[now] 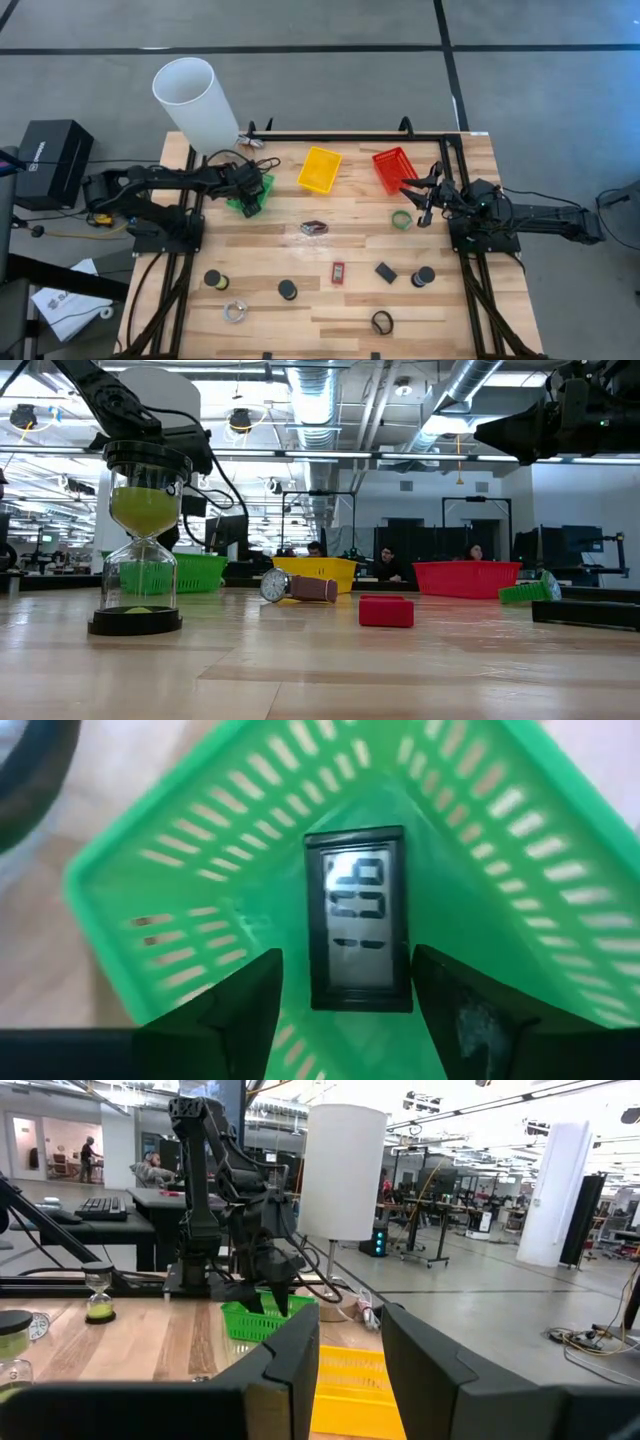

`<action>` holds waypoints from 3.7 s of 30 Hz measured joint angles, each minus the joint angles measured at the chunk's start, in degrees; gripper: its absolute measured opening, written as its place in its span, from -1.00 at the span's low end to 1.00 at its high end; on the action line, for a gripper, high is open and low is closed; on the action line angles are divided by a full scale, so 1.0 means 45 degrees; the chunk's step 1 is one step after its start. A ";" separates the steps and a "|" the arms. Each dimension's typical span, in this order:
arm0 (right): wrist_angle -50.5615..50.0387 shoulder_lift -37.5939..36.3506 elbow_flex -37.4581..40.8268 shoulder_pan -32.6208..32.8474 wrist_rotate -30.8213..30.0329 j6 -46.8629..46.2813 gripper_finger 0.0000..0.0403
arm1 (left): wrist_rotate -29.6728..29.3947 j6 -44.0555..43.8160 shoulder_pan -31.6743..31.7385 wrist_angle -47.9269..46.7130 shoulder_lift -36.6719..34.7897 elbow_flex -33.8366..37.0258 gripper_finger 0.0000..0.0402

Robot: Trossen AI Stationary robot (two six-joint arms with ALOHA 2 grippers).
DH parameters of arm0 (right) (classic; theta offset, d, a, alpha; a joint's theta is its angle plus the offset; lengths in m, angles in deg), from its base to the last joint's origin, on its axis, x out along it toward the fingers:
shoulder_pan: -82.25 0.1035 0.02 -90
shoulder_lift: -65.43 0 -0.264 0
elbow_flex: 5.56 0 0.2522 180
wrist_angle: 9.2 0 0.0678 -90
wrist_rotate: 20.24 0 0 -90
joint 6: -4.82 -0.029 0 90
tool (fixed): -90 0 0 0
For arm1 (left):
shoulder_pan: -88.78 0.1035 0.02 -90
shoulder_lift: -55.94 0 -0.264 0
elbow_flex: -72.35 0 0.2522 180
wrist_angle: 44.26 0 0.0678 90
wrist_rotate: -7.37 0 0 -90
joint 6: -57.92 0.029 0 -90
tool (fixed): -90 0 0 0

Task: Pick & Place Office items
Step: Put the brown watch into the yellow bin

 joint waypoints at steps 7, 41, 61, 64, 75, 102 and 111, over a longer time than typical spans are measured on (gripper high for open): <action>0.0000 0.0000 0.0000 -0.0005 0.0000 -0.0002 -0.49 | -0.0657 -0.0112 -0.0225 -0.0057 -0.0844 -0.0200 0.23; 0.4838 0.5113 0.0008 0.1302 0.0044 -0.1343 -0.49 | -0.0634 -0.2764 -0.5684 0.4866 -0.4468 0.0235 -0.07; 0.3814 1.3975 -0.5543 0.1598 0.0044 -0.0332 -0.47 | -0.0641 -0.1258 -0.5775 0.7395 -0.4498 0.0233 -0.13; 0.3526 1.5222 -0.6671 0.1587 0.0044 -0.0270 -0.38 | -0.0641 -0.1258 -0.5771 0.7390 -0.4498 0.0233 -0.13; -0.1904 1.8812 -1.0955 0.1535 0.1061 0.0128 0.11 | -0.0636 -0.1258 -0.5770 0.7373 -0.4498 0.0233 -0.12; -0.4798 2.0667 -1.3100 0.1617 0.2430 -0.0216 -0.07 | -0.0636 -0.1258 -0.5775 0.7227 -0.4498 0.0233 -0.12; -0.4671 2.0667 -1.3100 0.1840 0.2375 0.0197 -0.14 | -0.0636 -0.1263 -0.5775 0.7227 -0.4498 0.0233 -0.12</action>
